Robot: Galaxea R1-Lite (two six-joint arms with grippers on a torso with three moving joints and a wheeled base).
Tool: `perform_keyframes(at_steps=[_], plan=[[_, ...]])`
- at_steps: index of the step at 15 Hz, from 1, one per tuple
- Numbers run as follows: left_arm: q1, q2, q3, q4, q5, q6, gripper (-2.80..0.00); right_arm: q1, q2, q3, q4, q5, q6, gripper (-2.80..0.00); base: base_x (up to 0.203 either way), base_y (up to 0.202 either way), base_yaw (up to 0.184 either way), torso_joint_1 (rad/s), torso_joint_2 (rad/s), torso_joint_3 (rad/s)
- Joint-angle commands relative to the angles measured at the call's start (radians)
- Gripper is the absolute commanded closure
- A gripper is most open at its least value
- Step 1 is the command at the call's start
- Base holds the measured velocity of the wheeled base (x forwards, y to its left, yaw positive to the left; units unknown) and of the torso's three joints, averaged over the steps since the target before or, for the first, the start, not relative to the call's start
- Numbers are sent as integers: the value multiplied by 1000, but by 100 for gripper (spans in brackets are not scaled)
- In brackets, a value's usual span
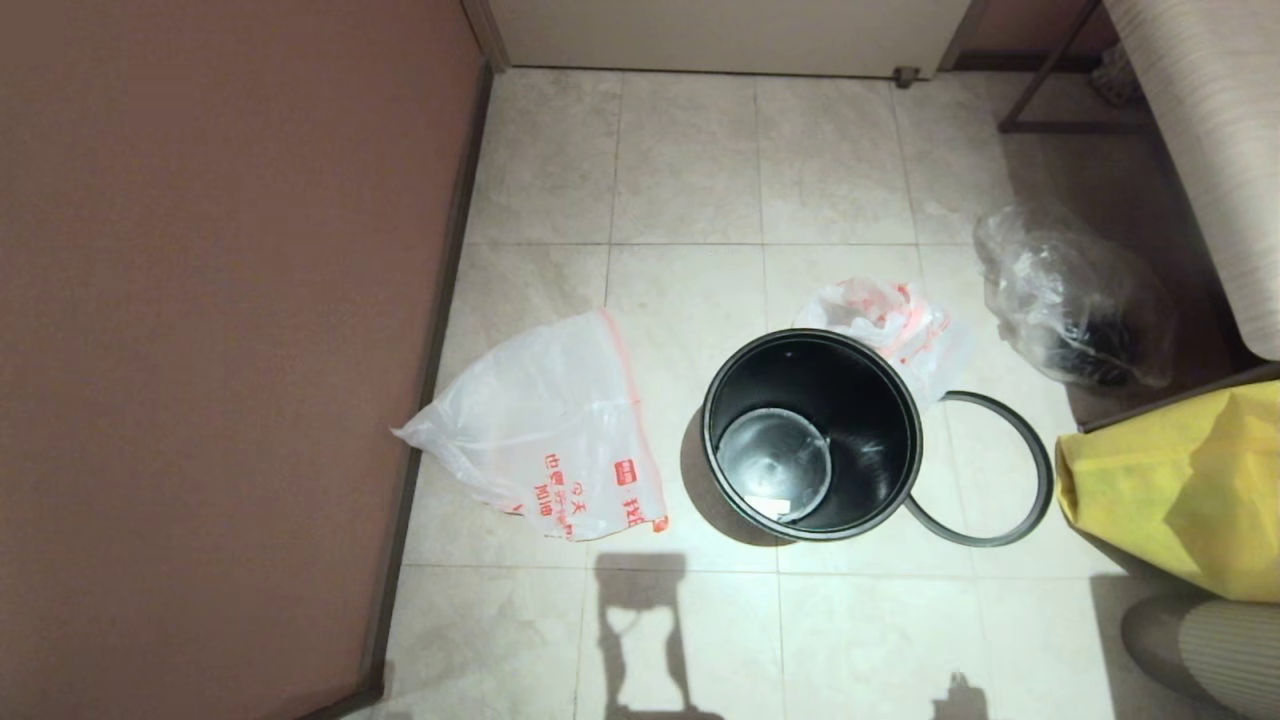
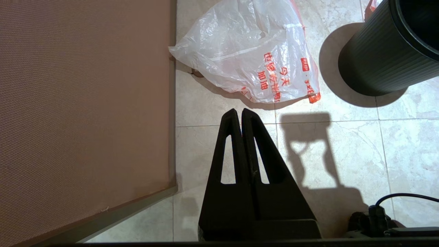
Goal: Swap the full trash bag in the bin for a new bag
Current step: Pick up a new trash bag
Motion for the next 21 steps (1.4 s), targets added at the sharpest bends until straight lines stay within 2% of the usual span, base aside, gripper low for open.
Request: perform_keyframes(at_steps=[1, 18, 21], plan=[[0, 1, 0, -1, 0, 0, 0, 1, 4, -1, 4, 0, 4, 0, 0, 0, 0, 0, 0, 0], [0, 1, 0, -1, -1, 1, 0, 1, 4, -1, 4, -3, 19, 0, 0, 0, 0, 0, 0, 0], [0, 3, -1, 0, 0, -23, 0, 1, 4, -1, 4, -3, 17, 0, 0, 0, 0, 0, 0, 0]])
